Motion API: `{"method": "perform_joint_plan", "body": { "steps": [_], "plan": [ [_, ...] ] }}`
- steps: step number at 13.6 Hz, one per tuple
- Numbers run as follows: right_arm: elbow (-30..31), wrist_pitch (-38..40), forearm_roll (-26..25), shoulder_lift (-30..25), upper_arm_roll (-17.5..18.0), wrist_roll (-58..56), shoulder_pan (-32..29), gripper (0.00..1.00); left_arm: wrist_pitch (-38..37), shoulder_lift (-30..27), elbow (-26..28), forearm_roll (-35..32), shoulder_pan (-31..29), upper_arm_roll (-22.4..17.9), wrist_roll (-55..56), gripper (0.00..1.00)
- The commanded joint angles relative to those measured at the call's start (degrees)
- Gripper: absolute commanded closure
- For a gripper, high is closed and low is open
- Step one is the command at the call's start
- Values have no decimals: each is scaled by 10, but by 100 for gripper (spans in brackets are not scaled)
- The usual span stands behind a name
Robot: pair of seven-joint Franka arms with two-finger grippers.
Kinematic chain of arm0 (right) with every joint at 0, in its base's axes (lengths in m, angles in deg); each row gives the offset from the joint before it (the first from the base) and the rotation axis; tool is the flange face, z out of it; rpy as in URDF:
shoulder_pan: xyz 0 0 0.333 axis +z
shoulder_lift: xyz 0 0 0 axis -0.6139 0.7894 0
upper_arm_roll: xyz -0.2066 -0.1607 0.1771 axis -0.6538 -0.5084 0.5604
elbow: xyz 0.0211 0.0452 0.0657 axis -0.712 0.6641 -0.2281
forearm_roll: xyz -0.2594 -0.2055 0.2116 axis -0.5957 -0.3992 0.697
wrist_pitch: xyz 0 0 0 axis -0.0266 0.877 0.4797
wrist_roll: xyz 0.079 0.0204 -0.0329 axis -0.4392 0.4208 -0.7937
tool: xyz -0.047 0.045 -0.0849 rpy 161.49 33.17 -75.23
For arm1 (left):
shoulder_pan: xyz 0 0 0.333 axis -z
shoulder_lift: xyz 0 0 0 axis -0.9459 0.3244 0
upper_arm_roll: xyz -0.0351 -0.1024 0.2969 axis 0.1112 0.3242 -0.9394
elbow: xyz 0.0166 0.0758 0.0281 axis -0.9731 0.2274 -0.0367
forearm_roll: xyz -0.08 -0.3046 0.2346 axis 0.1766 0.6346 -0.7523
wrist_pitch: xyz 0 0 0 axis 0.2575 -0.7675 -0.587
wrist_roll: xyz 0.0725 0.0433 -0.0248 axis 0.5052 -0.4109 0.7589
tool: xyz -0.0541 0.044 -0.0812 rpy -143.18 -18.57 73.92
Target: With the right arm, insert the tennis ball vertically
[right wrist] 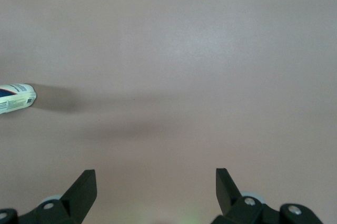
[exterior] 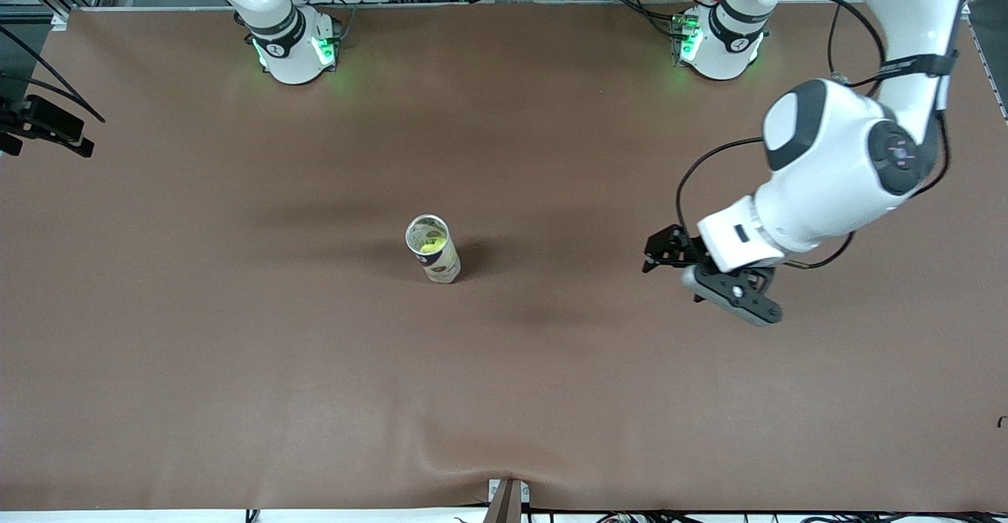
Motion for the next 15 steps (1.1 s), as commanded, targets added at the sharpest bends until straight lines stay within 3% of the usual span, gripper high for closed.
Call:
{"method": "perform_joint_plan", "body": {
  "steps": [1,10,13,15],
  "plan": [
    [2,2,-8,-6,4,-1,-2,0,-62,-1,-42,0,-6,-7,29,0],
    [1,3,-6,-6,4,-1,-2,0,-197,-75,-59,-22,-46,-42,37,0],
    [1,1,-5,-6,4,-1,-2,0,-236,-124,-57,-38,-22,-106,37,0],
    [1,2,-5,-6,4,-2,-2,0,-276,-151,-50,-57,-23,-119,44,0]
  ]
}}
